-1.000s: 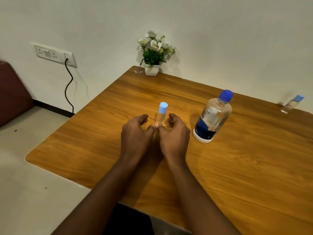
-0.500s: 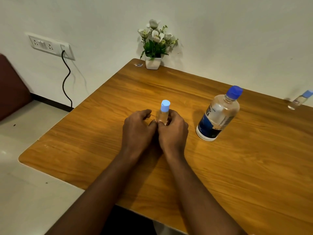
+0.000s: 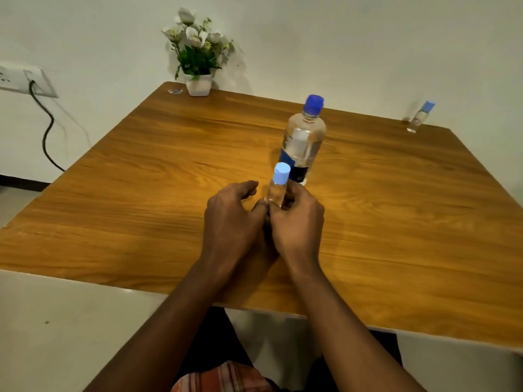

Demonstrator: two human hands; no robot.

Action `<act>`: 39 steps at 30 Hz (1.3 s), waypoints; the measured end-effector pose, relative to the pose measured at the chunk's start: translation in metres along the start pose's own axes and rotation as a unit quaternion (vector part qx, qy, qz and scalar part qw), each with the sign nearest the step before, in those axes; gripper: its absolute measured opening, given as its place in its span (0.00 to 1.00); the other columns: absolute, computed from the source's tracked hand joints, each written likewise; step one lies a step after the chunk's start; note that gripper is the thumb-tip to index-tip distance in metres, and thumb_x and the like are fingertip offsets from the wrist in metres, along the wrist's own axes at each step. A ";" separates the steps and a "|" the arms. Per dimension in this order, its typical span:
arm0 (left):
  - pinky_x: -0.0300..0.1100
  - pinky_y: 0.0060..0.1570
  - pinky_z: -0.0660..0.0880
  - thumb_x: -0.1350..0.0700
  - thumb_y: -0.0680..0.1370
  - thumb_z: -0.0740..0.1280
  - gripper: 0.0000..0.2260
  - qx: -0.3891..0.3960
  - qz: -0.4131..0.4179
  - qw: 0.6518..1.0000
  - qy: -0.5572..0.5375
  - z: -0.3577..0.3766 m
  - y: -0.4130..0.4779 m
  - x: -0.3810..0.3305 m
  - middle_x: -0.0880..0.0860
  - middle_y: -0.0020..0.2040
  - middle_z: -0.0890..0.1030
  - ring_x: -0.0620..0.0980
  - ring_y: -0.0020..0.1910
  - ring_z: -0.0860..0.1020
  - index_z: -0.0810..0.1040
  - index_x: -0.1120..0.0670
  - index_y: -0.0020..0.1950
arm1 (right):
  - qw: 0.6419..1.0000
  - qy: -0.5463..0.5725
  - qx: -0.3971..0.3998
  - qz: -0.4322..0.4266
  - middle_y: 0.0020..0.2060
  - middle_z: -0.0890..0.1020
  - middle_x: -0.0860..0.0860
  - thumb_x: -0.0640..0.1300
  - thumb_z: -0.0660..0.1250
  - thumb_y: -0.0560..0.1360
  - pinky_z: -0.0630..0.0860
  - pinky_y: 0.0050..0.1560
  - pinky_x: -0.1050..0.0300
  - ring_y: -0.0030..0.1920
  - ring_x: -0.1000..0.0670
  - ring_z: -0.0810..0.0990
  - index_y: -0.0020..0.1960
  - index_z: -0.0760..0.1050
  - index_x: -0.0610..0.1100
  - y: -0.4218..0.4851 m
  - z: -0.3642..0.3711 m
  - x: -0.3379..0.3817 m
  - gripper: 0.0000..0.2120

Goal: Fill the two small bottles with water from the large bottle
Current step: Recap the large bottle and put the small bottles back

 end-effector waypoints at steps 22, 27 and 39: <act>0.44 0.61 0.73 0.53 0.76 0.66 0.20 0.174 0.080 0.980 0.057 0.226 0.063 -0.096 0.51 0.62 0.78 0.48 0.61 0.76 0.74 0.53 0.68 | 0.978 -0.015 -0.186 0.090 0.42 0.82 0.57 0.42 0.77 0.67 0.79 0.48 0.48 0.45 0.53 0.81 0.54 0.77 0.47 0.128 -0.161 -0.127 0.17; 0.42 0.60 0.71 0.54 0.76 0.65 0.19 0.164 0.082 0.981 0.065 0.277 0.107 -0.107 0.50 0.62 0.79 0.48 0.62 0.76 0.74 0.53 0.68 | 0.977 -0.015 -0.202 0.070 0.38 0.79 0.61 0.41 0.75 0.70 0.79 0.44 0.52 0.40 0.60 0.79 0.55 0.78 0.50 0.187 -0.164 -0.149 0.15; 0.45 0.60 0.72 0.54 0.76 0.64 0.20 0.154 0.082 0.981 0.089 0.382 0.209 -0.109 0.54 0.64 0.78 0.52 0.62 0.75 0.73 0.55 0.68 | 0.977 -0.039 -0.191 0.090 0.41 0.83 0.53 0.41 0.73 0.72 0.72 0.37 0.61 0.42 0.52 0.81 0.50 0.80 0.46 0.326 -0.147 -0.204 0.08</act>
Point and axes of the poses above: each hand's wrist, its own y-axis towards the middle knuckle, its own z-axis out of the palm, x = y × z, the point moved 5 cm from there along y, towards the middle knuckle
